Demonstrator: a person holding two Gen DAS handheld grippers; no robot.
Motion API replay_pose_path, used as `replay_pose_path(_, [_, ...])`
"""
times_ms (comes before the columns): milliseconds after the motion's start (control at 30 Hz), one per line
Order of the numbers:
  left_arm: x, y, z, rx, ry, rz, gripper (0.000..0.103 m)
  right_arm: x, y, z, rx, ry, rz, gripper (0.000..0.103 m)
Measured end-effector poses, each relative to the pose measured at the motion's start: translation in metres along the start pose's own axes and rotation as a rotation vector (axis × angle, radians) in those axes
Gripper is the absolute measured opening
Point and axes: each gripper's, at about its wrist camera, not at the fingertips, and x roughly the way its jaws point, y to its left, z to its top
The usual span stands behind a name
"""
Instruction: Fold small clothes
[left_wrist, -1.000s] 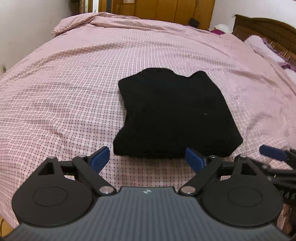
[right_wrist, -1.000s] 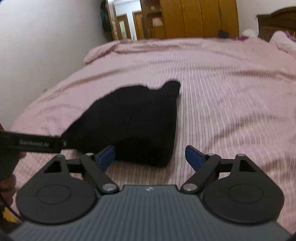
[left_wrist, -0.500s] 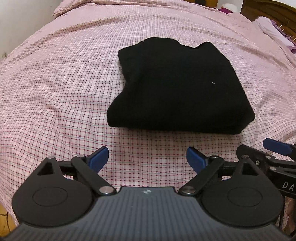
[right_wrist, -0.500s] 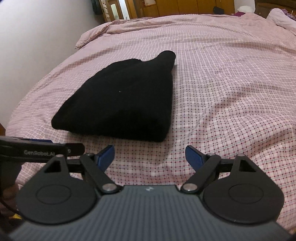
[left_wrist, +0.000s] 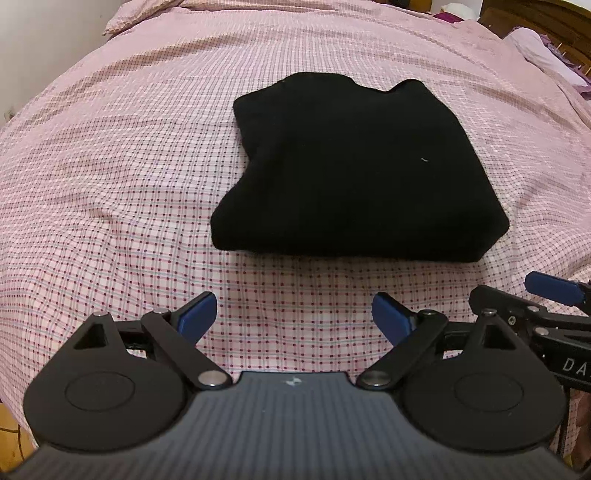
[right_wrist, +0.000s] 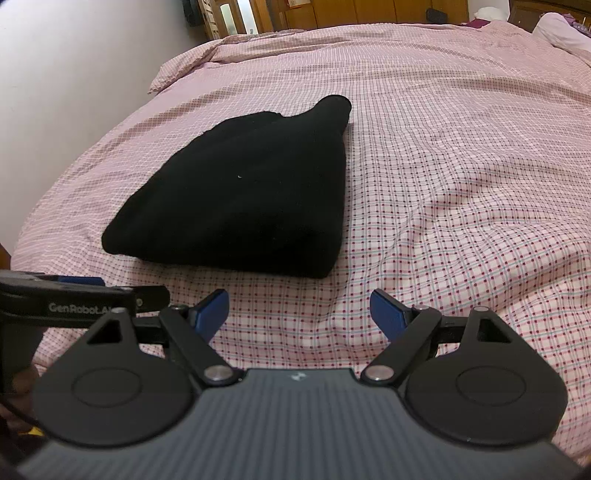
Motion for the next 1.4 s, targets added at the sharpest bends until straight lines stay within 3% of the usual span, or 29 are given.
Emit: replay_pose_path(1400, [0.0014, 0.0001, -0.0001, 0.008, -0.003, 0.0, 0.094, -0.0014, -0.0007, 0.0021, -0.005, -0.009, -0.005, 0.085])
